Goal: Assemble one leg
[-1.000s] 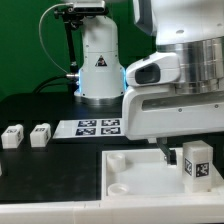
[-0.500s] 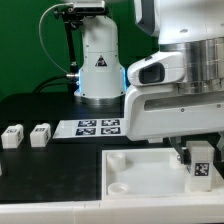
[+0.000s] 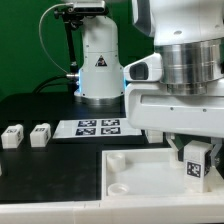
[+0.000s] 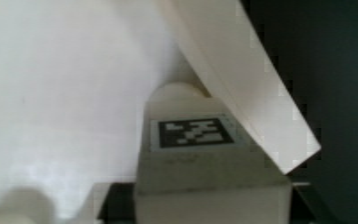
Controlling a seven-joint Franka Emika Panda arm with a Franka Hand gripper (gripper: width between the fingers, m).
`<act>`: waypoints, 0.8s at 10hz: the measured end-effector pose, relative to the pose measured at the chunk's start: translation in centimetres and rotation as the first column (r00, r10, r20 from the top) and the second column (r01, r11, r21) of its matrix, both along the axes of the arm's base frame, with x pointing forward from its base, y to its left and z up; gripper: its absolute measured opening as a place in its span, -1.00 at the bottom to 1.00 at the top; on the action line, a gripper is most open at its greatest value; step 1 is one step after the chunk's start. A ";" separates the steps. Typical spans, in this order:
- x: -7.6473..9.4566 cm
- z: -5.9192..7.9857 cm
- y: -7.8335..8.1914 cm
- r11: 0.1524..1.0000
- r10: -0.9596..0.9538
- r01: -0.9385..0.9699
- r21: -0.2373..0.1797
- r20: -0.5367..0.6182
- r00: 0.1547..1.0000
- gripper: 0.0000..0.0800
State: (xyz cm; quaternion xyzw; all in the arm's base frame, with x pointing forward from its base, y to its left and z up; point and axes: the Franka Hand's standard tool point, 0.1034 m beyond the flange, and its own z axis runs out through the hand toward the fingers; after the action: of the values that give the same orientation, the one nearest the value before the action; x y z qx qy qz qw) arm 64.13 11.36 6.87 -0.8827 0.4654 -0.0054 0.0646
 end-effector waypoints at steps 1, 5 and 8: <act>0.0 0.0 -0.1 0.978 -0.203 0.205 0.041 -0.040 0.978 -0.26; -0.2 -0.2 0.1 0.778 -0.606 0.623 0.082 -0.162 0.778 -0.26; -0.5 -0.2 0.4 0.711 -0.683 0.701 0.054 -0.184 0.707 -0.24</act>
Offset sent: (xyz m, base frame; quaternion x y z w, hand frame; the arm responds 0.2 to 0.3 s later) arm 0.0094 -0.0032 0.0028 0.0283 -0.0202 0.2347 0.9714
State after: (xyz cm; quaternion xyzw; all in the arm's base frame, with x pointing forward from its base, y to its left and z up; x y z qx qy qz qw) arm 63.66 11.72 6.63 -0.6356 0.7656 0.0651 0.0752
